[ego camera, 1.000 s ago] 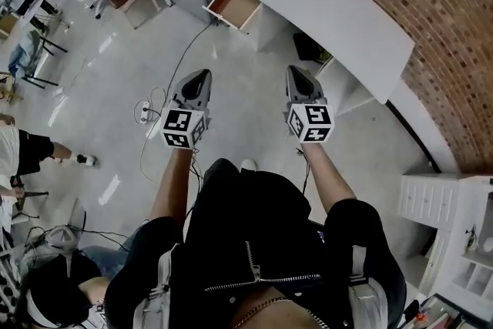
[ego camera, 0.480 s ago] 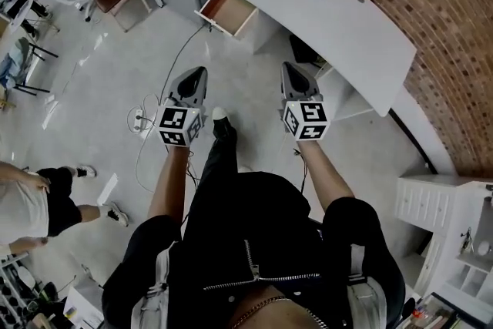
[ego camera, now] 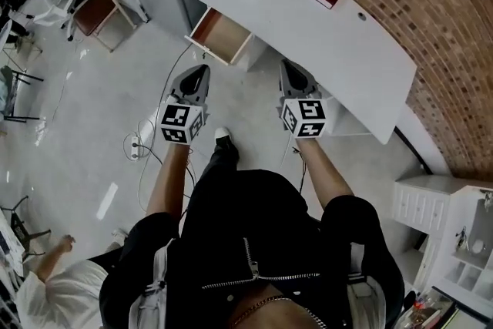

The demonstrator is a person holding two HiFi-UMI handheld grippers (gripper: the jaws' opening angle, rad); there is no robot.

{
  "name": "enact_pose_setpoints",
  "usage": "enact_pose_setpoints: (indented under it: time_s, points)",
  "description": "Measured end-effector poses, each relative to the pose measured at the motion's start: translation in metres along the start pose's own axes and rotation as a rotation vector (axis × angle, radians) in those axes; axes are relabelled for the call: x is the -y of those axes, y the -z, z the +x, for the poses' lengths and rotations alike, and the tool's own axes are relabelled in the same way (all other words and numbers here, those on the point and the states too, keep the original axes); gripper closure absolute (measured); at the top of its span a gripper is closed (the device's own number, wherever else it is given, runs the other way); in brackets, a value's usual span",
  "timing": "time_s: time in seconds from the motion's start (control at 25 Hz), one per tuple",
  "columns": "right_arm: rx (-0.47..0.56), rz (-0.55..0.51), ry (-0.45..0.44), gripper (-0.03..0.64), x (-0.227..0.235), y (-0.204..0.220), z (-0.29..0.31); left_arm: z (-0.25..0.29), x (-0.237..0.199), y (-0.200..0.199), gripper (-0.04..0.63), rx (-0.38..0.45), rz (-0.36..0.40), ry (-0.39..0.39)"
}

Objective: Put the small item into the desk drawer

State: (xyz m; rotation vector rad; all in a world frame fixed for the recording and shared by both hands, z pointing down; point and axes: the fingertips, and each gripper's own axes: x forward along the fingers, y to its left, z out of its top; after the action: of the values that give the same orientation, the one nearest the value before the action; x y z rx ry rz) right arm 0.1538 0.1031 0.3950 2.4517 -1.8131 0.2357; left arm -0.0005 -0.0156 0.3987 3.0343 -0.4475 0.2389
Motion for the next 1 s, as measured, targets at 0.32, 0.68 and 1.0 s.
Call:
enact_pose_setpoints:
  time_s: [0.32, 0.68, 1.0]
  points:
    - [0.017, 0.014, 0.042, 0.611, 0.009, -0.034, 0.118, 0.086, -0.088, -0.027, 0.574, -0.007, 0.034, 0.077]
    - [-0.001, -0.003, 0.052, 0.611, 0.004, -0.033, 0.158, 0.114, -0.123, -0.031, 0.574, 0.010, 0.022, 0.100]
    - [0.012, -0.015, 0.047, 0.611, 0.015, -0.040, 0.175, 0.132, -0.135, -0.032, 0.574, 0.020, 0.007, 0.089]
